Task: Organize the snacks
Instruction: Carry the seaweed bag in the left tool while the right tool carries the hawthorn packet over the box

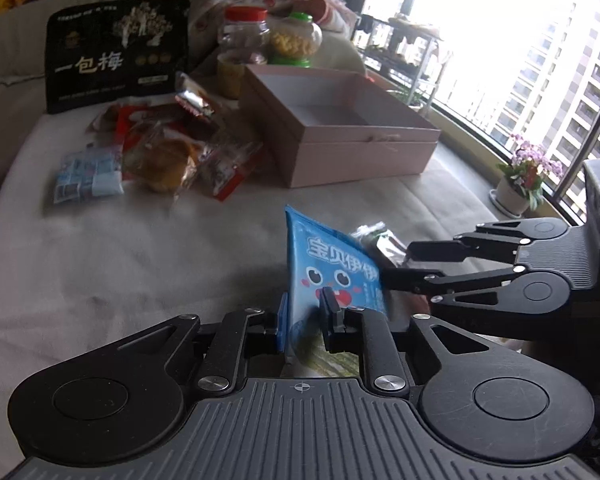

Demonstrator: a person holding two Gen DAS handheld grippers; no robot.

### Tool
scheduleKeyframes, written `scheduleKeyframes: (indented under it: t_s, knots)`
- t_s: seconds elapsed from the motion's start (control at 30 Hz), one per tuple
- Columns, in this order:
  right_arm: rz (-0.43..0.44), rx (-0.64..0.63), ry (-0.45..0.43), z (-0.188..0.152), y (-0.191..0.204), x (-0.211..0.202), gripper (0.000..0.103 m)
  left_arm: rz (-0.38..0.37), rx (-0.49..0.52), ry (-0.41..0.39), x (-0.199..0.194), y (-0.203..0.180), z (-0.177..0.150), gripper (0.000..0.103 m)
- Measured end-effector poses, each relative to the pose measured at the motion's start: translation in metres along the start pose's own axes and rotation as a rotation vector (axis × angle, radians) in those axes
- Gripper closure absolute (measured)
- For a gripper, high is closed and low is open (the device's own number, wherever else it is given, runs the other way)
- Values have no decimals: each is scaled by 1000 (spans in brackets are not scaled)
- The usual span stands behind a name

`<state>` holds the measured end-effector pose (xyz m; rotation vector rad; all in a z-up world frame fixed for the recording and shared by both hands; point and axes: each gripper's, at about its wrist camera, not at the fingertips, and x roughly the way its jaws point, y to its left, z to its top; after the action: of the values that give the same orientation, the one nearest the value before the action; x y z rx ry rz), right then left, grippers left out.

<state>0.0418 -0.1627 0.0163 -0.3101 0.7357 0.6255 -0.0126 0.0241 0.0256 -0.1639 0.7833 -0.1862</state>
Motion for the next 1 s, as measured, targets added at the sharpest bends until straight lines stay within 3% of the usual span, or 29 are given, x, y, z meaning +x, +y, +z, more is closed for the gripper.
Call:
scheduleKeyframes:
  t_s: [0.13, 0.3, 0.37, 0.43, 0.47, 0.57, 0.6, 0.7, 0.83, 1.0]
  knots:
    - [28, -9, 14, 4, 7, 8, 62, 17, -44, 25, 7, 17, -6, 76]
    - [17, -44, 12, 6, 17, 10, 63, -77, -123, 19, 10, 38, -11, 75]
    - [25, -42, 11, 6, 18, 10, 64, -145, -189, 32, 13, 48, -11, 66]
    - [28, -42, 8, 7, 19, 12, 64, -215, -251, 38, 15, 56, -10, 51]
    - [39, -39, 7, 8, 19, 13, 64, -241, -275, 42, 15, 57, -10, 51]
    - [79, -40, 5, 13, 24, 18, 64, -353, -354, 76, 22, 60, -13, 53]
    - [86, -54, 5, 15, 27, 20, 64, -388, -369, 87, 25, 59, -15, 60]
    - [65, -133, 7, 21, 42, 23, 67, -365, -343, 74, 30, 53, -20, 77]
    - [49, -173, 13, 23, 50, 23, 67, -378, -402, 56, 28, 64, -26, 78]
    - [26, -200, 18, 25, 52, 22, 63, -332, -379, 9, 16, 61, -27, 78]
